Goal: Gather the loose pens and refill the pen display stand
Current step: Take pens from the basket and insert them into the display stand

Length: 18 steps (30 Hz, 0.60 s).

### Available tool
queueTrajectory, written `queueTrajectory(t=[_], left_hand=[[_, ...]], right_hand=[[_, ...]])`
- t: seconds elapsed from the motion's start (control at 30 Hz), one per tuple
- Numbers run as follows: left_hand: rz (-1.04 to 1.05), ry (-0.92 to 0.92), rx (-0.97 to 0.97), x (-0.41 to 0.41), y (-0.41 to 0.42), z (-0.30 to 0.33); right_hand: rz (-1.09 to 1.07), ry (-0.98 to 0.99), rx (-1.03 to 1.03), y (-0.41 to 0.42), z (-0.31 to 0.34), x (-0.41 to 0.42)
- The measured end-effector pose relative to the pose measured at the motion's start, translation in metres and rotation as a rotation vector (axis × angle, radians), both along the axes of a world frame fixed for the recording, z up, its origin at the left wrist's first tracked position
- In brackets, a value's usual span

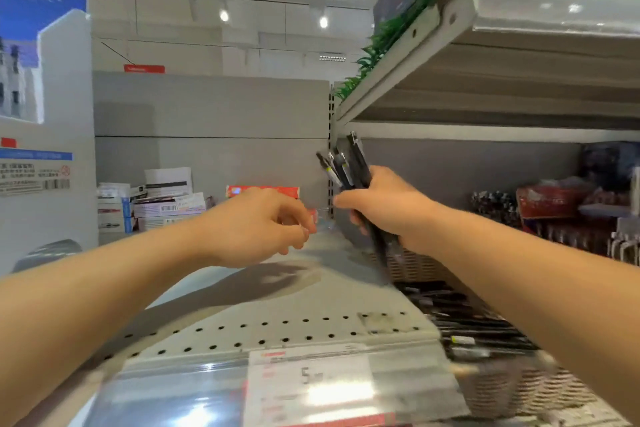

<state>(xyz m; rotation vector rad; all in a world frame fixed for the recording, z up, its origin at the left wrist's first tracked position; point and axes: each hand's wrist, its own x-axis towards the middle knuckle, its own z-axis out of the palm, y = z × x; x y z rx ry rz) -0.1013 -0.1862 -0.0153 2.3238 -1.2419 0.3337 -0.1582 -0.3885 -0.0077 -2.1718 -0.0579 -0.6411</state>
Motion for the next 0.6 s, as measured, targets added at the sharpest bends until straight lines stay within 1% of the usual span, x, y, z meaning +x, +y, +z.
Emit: queueTrajectory(t=[0.07,0.13,0.17,0.2,0.27,0.37,0.5,0.6], left_hand=[[0.023,-0.008,0.074,-0.003,-0.028,-0.001],[0.058,-0.064,0.163,-0.009,-0.060,-0.002],[0.072,-0.077,0.222,-0.012,-0.077,-0.003],[0.085,-0.079,0.285,-0.014,-0.093,-0.004],[0.113,-0.073,0.409,-0.019,-0.124,-0.006],[0.116,-0.077,0.557,-0.023,-0.167,-0.011],[0.150,-0.070,0.669,-0.022,-0.210,-0.016],[0.178,-0.057,0.685,-0.016,-0.226,-0.019]], right_hand=[[-0.067,0.095,-0.339,-0.045,0.004,-0.019],[-0.133,0.224,-0.702,-0.089,0.004,-0.037],[-0.138,0.300,-0.832,-0.108,0.001,-0.044],[-0.128,0.371,-0.912,-0.125,-0.004,-0.051],[-0.047,0.486,-0.995,-0.149,-0.018,-0.058],[0.128,0.571,-1.018,-0.168,-0.041,-0.052],[0.299,0.577,-1.022,-0.174,-0.058,-0.039],[0.399,0.568,-1.002,-0.173,-0.060,-0.035]])
